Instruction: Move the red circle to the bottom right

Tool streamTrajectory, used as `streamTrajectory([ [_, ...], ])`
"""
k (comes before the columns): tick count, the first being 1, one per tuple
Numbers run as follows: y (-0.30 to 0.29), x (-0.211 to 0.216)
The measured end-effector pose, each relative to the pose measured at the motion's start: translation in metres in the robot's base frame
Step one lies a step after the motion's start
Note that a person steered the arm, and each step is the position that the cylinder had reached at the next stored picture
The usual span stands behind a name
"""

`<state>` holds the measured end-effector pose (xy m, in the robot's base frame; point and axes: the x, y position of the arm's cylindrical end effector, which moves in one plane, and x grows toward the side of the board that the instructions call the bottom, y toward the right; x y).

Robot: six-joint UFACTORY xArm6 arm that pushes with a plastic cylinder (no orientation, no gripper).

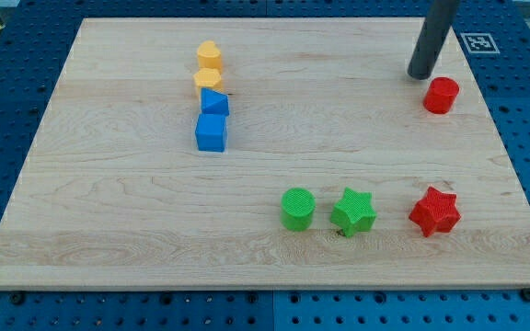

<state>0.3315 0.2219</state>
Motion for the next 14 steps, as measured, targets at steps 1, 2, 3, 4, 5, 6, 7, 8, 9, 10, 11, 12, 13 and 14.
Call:
streamTrajectory([
  [1,0.001,0.019],
  [2,0.013,0.025],
  [3,0.026,0.025],
  [4,0.026,0.026],
  [5,0.027,0.033],
  [6,0.027,0.049],
  [7,0.027,0.066],
  [8,0.027,0.086],
  [9,0.027,0.104],
  [10,0.027,0.123],
  [11,0.027,0.144],
  [12,0.027,0.162],
  [13,0.027,0.175],
  [14,0.027,0.177],
])
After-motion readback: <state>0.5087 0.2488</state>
